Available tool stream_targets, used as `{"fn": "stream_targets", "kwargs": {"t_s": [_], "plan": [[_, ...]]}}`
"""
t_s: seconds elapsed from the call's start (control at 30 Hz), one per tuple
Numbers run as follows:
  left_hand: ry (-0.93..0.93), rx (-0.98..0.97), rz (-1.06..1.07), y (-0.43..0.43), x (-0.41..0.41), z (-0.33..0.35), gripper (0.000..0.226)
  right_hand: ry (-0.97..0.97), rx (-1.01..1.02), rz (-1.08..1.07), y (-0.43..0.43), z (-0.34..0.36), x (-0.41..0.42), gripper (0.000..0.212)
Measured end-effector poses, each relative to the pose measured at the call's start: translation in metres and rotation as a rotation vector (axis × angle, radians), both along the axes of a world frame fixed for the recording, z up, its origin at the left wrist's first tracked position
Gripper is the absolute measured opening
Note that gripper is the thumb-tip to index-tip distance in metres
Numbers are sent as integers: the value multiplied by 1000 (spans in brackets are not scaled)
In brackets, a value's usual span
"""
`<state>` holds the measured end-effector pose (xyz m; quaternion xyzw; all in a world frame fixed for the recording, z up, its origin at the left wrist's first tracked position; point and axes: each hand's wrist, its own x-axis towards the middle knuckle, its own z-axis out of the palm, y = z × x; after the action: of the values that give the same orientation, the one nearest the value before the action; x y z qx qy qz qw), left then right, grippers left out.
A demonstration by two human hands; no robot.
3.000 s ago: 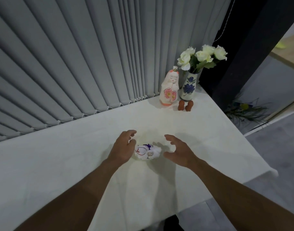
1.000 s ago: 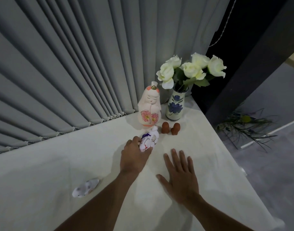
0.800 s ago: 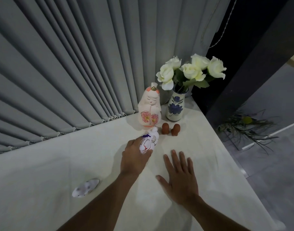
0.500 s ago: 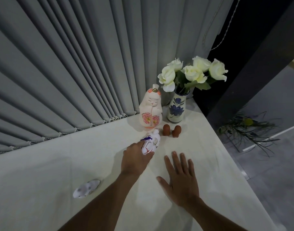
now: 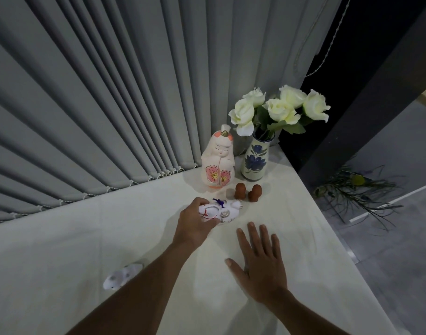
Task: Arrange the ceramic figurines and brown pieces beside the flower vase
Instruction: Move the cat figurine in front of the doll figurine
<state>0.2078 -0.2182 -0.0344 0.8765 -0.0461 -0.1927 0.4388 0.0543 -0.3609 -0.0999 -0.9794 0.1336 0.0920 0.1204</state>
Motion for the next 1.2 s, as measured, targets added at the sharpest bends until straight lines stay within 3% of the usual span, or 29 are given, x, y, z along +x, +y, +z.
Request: {"fn": "stream_targets", "kwargs": {"t_s": [0.2, 0.6, 1.03, 1.2], "plan": [[-73, 64, 76, -2, 0, 0, 41, 2, -11, -1, 0, -3, -1, 83], [-33, 90, 31, -1, 5, 3, 42, 10, -25, 2, -1, -4, 0, 84], [-25, 85, -64, 38, 4, 16, 64, 17, -25, 11, 9, 5, -2, 85], [-88, 146, -73, 93, -2, 23, 45, 9, -13, 11, 56, 12, -10, 83]]}}
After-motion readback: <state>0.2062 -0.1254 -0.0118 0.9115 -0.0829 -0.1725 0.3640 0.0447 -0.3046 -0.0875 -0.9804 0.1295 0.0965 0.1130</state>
